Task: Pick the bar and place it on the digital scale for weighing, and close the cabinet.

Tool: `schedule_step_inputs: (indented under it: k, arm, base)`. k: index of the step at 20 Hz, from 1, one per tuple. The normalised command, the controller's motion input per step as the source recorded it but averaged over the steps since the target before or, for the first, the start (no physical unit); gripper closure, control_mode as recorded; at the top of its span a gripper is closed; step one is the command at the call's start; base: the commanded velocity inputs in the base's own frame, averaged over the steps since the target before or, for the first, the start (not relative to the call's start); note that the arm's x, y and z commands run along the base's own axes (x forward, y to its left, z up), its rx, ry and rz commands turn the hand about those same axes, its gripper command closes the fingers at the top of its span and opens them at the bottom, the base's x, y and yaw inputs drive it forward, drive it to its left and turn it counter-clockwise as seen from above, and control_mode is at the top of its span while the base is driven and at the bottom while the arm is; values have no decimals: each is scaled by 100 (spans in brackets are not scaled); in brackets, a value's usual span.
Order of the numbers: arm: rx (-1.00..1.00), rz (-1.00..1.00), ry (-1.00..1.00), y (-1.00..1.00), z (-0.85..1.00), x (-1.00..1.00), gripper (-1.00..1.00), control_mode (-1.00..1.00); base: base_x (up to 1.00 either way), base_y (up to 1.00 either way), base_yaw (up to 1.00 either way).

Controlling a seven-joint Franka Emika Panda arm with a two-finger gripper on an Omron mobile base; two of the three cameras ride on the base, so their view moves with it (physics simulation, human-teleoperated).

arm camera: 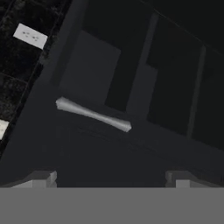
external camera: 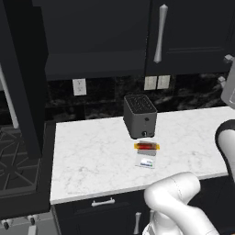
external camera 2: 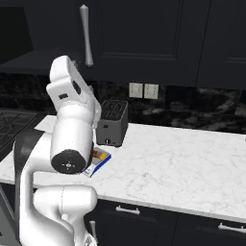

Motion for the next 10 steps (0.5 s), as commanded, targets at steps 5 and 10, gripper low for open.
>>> schedule_step_inputs:
  k: [5, 10]
  arm:
    - [10, 1, -10, 65, 0, -100, -100, -100]
    - [3, 0, -5, 100, -3, -100, -100, -100]
  base:
    - [0, 0, 0]
    - [0, 0, 0]
